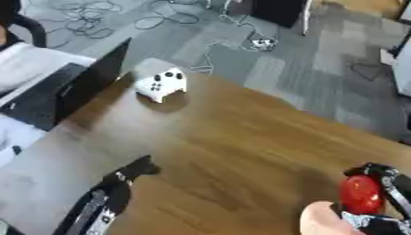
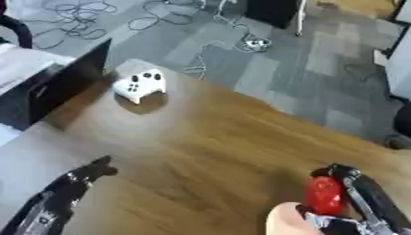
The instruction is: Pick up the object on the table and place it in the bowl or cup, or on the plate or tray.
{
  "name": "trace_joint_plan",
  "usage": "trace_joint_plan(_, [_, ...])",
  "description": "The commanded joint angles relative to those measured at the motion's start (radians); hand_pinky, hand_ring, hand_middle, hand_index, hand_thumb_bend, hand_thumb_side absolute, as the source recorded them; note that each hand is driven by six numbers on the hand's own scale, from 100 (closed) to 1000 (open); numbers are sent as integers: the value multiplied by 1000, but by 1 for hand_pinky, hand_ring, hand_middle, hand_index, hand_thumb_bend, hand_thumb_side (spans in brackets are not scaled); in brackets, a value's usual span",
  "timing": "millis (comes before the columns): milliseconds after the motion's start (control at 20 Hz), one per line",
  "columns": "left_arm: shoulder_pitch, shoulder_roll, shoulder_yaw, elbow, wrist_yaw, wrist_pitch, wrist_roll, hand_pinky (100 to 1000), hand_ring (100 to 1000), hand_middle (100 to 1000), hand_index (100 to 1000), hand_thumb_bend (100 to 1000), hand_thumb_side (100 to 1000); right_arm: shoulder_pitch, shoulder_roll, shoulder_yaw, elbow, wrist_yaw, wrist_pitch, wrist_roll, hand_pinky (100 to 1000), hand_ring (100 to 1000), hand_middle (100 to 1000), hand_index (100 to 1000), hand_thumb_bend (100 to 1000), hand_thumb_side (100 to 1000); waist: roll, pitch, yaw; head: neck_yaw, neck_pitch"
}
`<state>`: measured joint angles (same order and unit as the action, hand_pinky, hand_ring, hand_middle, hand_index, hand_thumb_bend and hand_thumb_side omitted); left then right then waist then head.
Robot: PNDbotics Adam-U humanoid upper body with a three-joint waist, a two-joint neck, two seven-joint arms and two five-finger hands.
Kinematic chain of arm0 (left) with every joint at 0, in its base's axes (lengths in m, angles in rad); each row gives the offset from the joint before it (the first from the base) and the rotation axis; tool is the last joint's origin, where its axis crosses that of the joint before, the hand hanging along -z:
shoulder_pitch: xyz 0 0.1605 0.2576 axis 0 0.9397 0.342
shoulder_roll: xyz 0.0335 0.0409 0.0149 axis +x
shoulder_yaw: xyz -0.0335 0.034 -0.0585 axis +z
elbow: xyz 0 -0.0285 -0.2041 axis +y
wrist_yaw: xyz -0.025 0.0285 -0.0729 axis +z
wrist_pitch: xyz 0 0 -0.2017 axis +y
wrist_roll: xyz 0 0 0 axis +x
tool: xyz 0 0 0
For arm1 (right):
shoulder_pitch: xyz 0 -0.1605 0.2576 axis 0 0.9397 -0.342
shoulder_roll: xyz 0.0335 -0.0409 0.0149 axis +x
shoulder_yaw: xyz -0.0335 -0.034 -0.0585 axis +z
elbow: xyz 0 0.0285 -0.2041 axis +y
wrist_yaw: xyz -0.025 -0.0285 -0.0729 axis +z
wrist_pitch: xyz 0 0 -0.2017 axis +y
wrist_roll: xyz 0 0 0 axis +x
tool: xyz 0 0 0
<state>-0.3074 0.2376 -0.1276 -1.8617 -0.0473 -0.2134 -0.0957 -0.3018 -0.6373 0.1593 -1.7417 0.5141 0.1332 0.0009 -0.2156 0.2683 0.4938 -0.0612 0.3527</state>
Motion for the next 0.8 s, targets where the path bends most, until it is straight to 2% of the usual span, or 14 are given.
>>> trace_joint_plan(50, [-11,19,21,-26,0,-2,26,979,1000,737,858,188,971,-12,4,9,-33,24,-3,19,435,177,220,448,473,238,9,-22,-4,1,-4])
trace_joint_plan(400, [-8,30,43,-29,-16,-3,59,976,1000,737,856,183,971,-5,39,35,-81,77,-14,50,435,178,220,446,489,249,11,-29,-16,7,3])
trace_joint_plan(500, [-8,32,48,-29,-19,-3,66,976,1000,737,856,186,965,-4,48,42,-93,89,-16,59,435,178,221,446,470,243,12,-29,-19,8,5])
trace_joint_plan(800, [-4,32,51,-27,-25,-3,71,978,1000,738,857,185,968,1,49,48,-125,103,-15,74,435,181,226,445,474,252,17,-28,-26,3,9])
